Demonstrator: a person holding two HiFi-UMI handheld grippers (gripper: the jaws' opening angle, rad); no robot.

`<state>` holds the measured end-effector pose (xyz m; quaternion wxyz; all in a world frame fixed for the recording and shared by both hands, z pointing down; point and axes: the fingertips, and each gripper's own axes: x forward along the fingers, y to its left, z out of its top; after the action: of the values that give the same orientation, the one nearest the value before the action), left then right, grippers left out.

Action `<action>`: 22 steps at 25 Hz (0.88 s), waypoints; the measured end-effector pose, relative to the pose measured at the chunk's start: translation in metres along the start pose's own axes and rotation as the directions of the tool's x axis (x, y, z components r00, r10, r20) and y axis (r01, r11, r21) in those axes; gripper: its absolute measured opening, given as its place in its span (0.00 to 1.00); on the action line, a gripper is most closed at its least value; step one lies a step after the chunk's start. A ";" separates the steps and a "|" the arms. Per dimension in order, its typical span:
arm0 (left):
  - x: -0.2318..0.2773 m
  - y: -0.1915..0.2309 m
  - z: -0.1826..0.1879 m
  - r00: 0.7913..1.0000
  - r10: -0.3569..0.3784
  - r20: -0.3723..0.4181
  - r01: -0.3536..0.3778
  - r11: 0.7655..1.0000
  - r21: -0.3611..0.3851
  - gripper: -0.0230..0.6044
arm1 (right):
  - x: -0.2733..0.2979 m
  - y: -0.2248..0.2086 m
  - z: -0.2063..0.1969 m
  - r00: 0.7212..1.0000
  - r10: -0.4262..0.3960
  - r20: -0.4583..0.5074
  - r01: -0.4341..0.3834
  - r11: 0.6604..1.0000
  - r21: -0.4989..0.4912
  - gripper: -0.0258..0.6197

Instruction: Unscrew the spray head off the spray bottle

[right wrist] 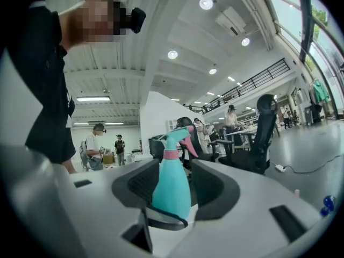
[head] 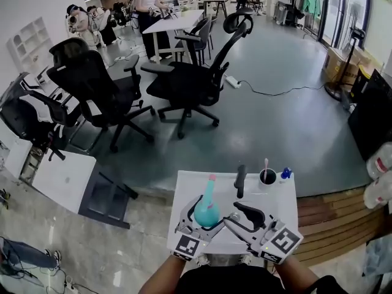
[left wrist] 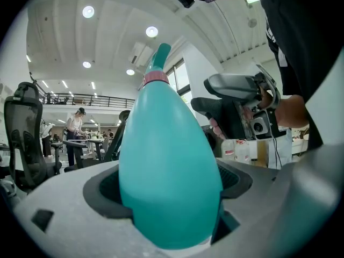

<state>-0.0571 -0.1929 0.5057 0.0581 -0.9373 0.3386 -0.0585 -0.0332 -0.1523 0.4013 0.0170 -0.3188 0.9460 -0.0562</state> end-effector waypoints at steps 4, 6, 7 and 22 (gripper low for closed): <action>0.008 -0.009 0.009 1.000 0.002 0.008 -0.002 1.000 -0.003 0.76 | 0.008 0.005 0.006 0.999 0.045 -0.003 -0.045 0.999 -0.003 0.34; 0.009 -0.014 0.015 1.000 -0.005 0.017 0.005 1.000 0.004 0.76 | 0.009 0.008 0.010 0.998 0.055 -0.007 -0.055 0.999 -0.001 0.34; 0.009 -0.016 0.015 1.000 -0.011 0.019 0.010 1.000 0.018 0.76 | 0.009 0.009 0.011 0.998 0.058 -0.008 -0.058 0.998 -0.002 0.35; 0.028 -0.048 0.026 0.997 -0.076 0.011 0.075 0.989 0.125 0.76 | 0.013 0.005 0.036 0.998 0.044 0.036 -0.041 0.996 -0.081 0.32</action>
<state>-0.0017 -0.1723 0.4895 0.1167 -0.9444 0.2981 -0.0743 -0.0439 -0.1592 0.3652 0.0232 -0.3001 0.9535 -0.0120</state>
